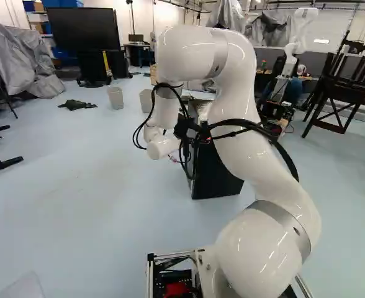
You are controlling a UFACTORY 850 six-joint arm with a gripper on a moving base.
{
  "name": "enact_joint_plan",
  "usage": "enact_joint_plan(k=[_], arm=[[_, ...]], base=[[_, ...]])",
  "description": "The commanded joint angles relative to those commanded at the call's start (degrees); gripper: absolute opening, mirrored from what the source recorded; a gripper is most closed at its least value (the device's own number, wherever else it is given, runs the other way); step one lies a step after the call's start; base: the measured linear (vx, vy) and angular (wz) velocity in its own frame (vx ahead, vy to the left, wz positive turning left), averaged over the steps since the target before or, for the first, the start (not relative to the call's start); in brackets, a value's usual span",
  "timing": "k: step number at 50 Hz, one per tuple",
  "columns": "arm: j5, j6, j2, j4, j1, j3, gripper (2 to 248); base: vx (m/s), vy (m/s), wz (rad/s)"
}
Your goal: Grab a drink from the fridge
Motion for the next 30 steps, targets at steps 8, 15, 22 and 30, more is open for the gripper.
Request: enact_joint_plan(k=[8,15,22,30], arm=[[0.00,0.00,-0.50,0.00,-0.52,-0.92,247],[0.00,0.00,-0.94,0.00,-1.05,-1.73,247],[0.00,0.00,-1.35,0.00,-1.65,-2.50,247],[0.00,0.00,-1.80,0.00,-2.36,-3.33,247]], base=[[0.000,0.000,0.000],[0.000,0.000,0.000],[0.000,0.000,0.000],[0.000,0.000,0.000]])
